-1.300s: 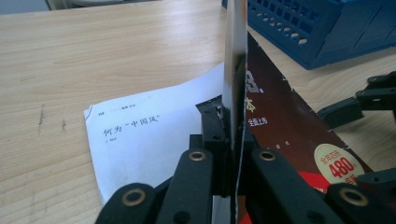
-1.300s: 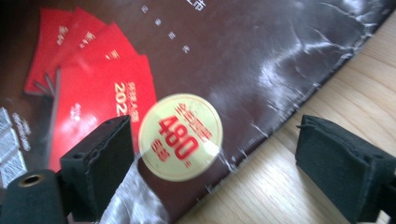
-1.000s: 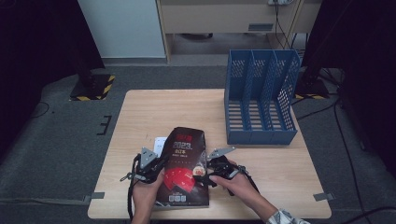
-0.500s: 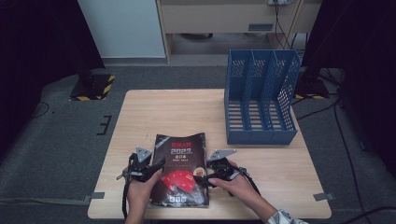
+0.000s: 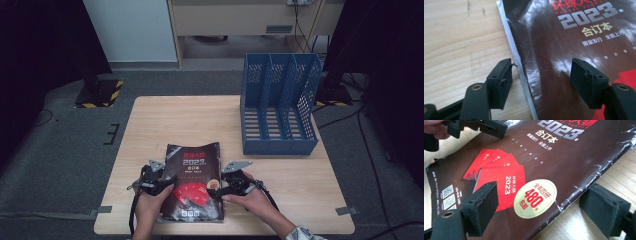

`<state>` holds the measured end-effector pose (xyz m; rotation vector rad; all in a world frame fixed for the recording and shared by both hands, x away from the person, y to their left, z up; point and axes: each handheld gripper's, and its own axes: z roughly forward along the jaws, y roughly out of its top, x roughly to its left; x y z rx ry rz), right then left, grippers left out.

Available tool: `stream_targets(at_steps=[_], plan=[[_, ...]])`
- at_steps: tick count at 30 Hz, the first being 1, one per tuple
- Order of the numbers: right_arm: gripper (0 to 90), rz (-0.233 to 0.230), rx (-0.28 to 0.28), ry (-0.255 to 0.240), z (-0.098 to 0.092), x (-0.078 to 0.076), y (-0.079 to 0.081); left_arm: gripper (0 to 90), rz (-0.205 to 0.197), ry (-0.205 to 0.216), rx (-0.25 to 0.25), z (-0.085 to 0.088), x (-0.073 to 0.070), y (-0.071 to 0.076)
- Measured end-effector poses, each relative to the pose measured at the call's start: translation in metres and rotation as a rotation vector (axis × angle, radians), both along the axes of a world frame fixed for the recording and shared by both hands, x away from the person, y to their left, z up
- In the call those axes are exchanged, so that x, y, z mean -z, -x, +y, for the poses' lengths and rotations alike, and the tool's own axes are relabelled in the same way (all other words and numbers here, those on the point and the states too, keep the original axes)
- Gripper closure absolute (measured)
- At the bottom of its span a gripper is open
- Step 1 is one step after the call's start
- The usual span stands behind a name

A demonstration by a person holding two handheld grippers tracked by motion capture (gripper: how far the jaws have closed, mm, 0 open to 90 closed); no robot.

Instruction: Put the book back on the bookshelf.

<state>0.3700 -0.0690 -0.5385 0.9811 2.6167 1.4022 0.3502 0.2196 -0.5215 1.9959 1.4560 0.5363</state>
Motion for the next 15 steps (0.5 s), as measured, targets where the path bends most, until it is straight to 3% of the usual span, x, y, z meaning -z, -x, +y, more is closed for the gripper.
stream_targets(at_steps=[5, 15], plan=[[16.0, 0.002, 0.000, -0.002, -0.0002, 0.0000, -0.0002, 36.5, 0.016, 0.044, 0.005, 0.0015, 0.0017, -0.0001], [16.0, 0.010, 0.001, -0.009, -0.0007, 0.0001, -0.0006, 37.1, 0.022, 0.038, 0.015, -0.0012, 0.0010, 0.0006]])
